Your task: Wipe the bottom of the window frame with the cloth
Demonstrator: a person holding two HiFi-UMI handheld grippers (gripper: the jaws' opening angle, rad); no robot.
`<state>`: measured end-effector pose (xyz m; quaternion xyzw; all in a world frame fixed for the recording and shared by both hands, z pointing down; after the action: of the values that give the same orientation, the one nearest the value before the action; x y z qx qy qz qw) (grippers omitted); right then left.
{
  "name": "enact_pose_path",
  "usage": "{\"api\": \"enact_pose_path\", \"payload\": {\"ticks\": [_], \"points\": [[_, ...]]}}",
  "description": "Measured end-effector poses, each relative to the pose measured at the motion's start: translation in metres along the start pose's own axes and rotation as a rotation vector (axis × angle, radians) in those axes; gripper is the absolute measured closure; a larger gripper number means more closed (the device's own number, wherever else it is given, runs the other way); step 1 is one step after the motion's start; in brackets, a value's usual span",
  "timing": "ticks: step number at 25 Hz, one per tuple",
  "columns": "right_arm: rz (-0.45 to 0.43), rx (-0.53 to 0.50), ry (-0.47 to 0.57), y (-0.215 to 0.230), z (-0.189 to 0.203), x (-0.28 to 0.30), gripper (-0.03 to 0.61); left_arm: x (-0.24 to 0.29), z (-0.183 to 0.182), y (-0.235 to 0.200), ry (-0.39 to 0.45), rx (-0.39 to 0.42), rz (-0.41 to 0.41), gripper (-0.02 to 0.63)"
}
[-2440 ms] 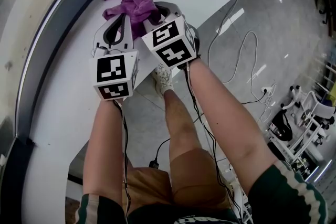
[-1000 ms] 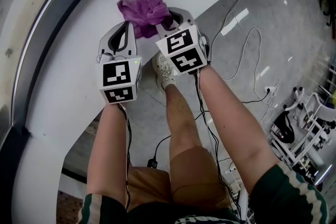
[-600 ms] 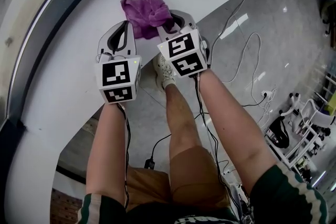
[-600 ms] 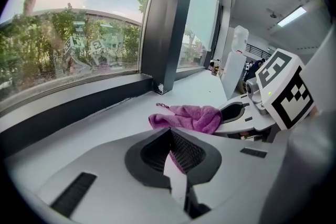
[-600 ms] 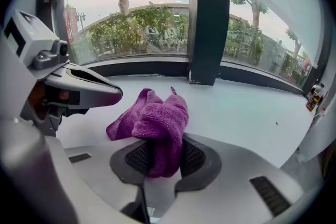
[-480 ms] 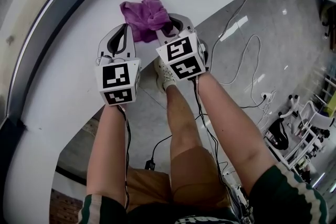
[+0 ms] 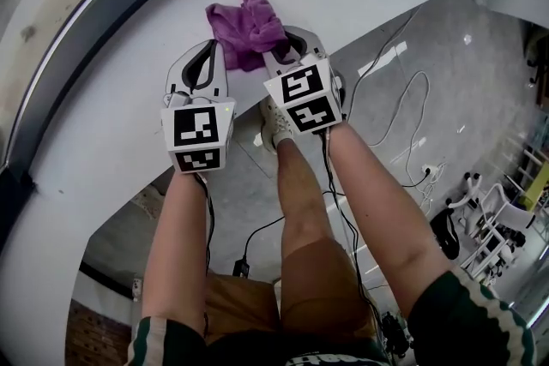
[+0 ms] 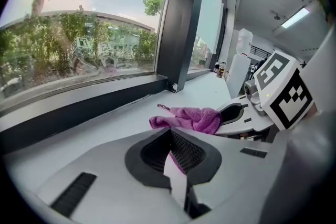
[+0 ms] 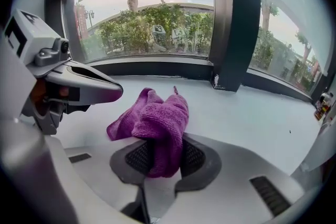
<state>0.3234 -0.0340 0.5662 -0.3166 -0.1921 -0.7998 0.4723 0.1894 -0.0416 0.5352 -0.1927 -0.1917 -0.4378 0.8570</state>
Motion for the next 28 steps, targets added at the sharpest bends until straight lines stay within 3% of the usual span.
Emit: {"api": "enact_pose_path", "payload": {"ticks": [28], "points": [[-0.107,-0.059,-0.03,-0.092,-0.02,0.02,0.476,-0.076,0.021,-0.054,-0.014,-0.046,-0.111,0.604]]}}
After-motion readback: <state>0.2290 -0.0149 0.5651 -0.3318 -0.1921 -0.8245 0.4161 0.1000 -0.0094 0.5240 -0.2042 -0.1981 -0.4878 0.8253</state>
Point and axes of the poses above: the fingertips, and each gripper's own axes: x forward along the fingers, y to its right, z out of its underside, the point moved 6 cm from there along -x, backward along the fingers, and after that the axes turned 11 degrees about y, right-handed, at the moved point
